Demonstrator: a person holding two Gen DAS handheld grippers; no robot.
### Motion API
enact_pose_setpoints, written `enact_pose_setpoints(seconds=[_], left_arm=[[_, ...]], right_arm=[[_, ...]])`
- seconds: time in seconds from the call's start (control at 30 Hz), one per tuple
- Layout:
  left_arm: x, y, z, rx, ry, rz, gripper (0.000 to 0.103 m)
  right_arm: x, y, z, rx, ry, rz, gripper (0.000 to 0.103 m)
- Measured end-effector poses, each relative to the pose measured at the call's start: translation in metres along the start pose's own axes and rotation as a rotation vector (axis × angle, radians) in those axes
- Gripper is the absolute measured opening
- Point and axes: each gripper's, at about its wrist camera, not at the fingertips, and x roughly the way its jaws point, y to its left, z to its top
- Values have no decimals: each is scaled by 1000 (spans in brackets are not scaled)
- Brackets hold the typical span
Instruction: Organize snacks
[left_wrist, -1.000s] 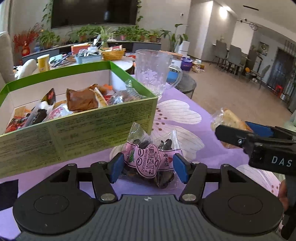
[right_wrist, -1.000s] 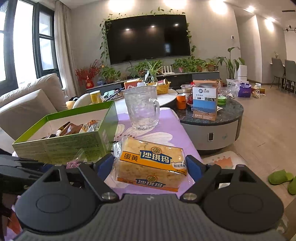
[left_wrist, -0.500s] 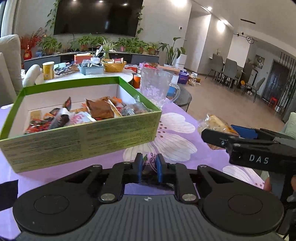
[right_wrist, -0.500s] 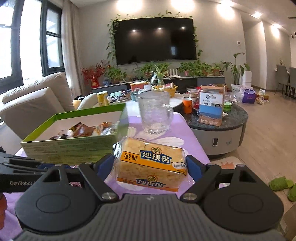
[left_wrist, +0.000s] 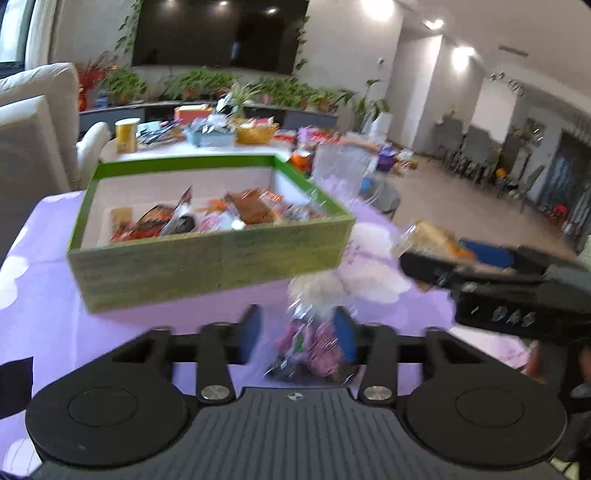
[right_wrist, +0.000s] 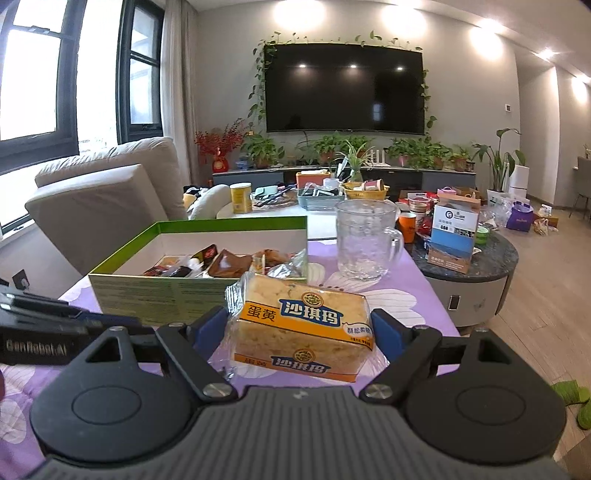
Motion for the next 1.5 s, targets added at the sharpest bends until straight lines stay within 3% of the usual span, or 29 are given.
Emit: enact_pose_setpoints(seconds=[0.2,0.47,0.87,1.1,1.17,1.23,1.33,1.5], left_arm=[[12,-4,-13,19,40,-5,55],[26,-10,-18,30,78,7,55],[46,-22,-12,76,86,0,62],[55,-26,-13,104,70,-44,62],[55,-23,-16,93,58,-70,58],[54,-18,-16,63,56,-106,38],[48,-22,-14,90,48,-106,23],[33,-30,-17,131,25,-138,17]], right_arm=[[1,6,0,-19,10,-2,48],[8,-2,-4,6,25,-18,47],[18,-21,-13,58,43,-32,47],[22,-30,-19,84,56,-33,47],[23,-31,-19,88,59,-31,47],[24,-32,-19,92,58,-31,47],[23,-34,-18,95,58,-33,47],[19,-35,-15,95,51,-41,47]])
